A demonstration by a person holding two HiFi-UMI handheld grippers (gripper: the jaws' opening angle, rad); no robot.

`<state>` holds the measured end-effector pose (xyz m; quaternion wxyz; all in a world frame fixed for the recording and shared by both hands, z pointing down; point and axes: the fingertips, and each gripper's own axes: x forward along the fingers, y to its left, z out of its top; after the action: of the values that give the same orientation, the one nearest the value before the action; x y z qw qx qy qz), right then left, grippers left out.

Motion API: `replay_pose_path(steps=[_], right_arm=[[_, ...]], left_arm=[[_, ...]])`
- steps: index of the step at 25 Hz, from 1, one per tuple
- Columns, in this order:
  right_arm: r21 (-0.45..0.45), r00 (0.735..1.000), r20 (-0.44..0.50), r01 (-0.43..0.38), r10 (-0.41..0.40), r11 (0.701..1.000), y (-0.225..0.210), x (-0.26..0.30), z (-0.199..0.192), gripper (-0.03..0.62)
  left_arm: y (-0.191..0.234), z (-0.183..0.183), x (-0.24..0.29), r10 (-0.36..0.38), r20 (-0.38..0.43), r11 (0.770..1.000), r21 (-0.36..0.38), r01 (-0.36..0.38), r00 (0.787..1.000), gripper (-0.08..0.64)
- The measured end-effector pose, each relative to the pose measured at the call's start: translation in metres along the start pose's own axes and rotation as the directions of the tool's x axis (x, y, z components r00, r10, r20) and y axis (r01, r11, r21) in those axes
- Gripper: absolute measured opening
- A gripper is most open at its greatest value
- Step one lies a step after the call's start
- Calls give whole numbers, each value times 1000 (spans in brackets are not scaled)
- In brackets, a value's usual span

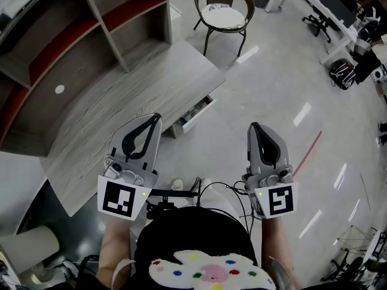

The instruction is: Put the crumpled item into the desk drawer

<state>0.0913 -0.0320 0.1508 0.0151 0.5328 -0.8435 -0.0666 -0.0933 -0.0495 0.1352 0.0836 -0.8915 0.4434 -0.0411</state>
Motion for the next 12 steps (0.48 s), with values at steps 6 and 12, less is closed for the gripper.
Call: replay_pose_path(steps=[6, 12], right_arm=[[-9, 1000, 20, 2, -2, 1000, 0, 1, 2, 9], [-1, 1000, -22, -4, 4, 1000, -2, -1, -6, 9]], left_arm=[[0, 2, 1, -1, 7, 1000, 2, 1, 1000, 6], [-3, 0, 2, -9, -5, 1000, 6, 9, 1000, 6]])
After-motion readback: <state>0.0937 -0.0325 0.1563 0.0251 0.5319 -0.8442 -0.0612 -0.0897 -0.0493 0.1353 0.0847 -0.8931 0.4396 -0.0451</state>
